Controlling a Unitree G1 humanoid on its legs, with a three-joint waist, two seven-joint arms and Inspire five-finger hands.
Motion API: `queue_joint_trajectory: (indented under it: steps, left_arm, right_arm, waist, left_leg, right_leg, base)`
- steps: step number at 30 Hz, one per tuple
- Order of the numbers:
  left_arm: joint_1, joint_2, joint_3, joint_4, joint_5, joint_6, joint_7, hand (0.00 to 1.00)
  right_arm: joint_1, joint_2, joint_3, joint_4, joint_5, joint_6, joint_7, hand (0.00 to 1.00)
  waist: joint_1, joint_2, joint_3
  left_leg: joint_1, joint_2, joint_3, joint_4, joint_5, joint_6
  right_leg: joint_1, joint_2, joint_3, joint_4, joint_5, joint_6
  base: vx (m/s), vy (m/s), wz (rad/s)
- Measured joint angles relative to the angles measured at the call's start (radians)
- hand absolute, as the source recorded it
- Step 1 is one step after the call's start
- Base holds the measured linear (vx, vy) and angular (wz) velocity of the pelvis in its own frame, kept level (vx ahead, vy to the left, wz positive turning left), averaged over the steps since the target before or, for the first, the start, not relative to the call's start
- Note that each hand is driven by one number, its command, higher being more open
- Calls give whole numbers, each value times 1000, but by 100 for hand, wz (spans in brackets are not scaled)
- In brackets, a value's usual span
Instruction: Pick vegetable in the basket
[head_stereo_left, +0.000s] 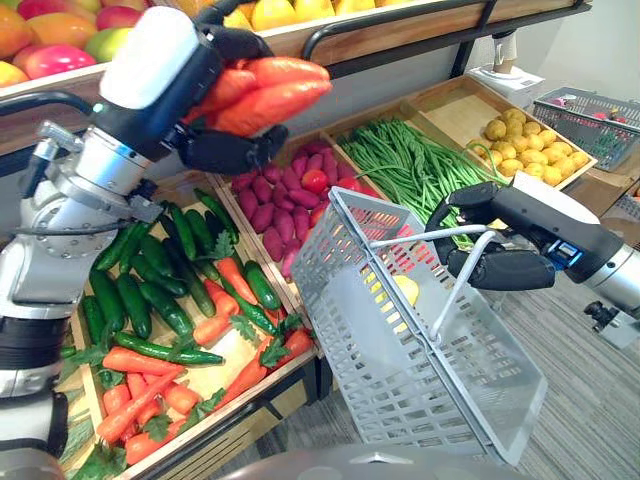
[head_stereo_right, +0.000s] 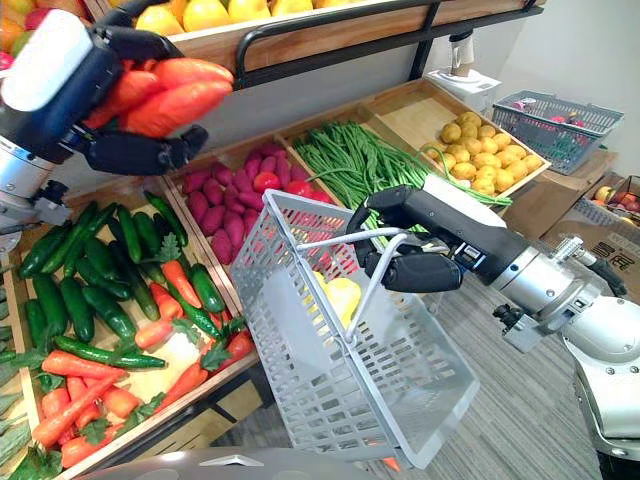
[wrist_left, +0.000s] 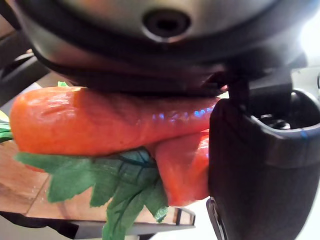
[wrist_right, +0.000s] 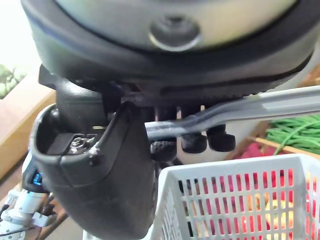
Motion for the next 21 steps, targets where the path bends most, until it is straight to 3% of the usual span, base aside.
queue_joint_trajectory:
  steps: [6,9,16,17,21]
  left_arm:
    - [-10,-21,-51,30,0,2,-2,0]
    - [-71,-26,-180,59,1,1,-15,0]
    - [-238,-90,-333,91,1,-2,-20,0]
    - [-292,-106,-389,108,-1,-6,-21,0]
    - [-292,-105,-411,119,-5,-4,-26,0]
  right_arm:
    - [-111,-90,12,0,2,0,0,0]
    - [-304,-151,90,-7,21,-3,-1,0]
    - [-566,-162,270,-91,122,-51,-1,0]
    - [-685,-162,360,-126,152,-80,-7,0]
    - [-690,-162,393,-130,161,-90,-10,0]
  waist:
    - [-5,0,0]
    - [-5,-4,-1]
    - [-8,-7,0]
    - [-7,-7,0]
    - [-3,-6,1]
  left_leg:
    - [5,-7,7,-33,21,0]
    - [15,-5,23,-34,19,-2]
    - [18,-1,34,-32,17,-4]
    - [17,0,34,-31,16,-4]
    - [17,-1,35,-30,17,-4]
  right_leg:
    - [-10,2,1,0,2,-2]
    - [-10,8,15,2,3,-2]
    - [-15,17,29,2,5,0]
    - [-15,17,29,3,5,0]
    - [-13,16,28,3,5,0]
  base:
    - [-22,-38,-1]
    - [-9,-33,-13]
    - [-8,-47,-7]
    - [-38,-92,1]
    - [-27,-51,2]
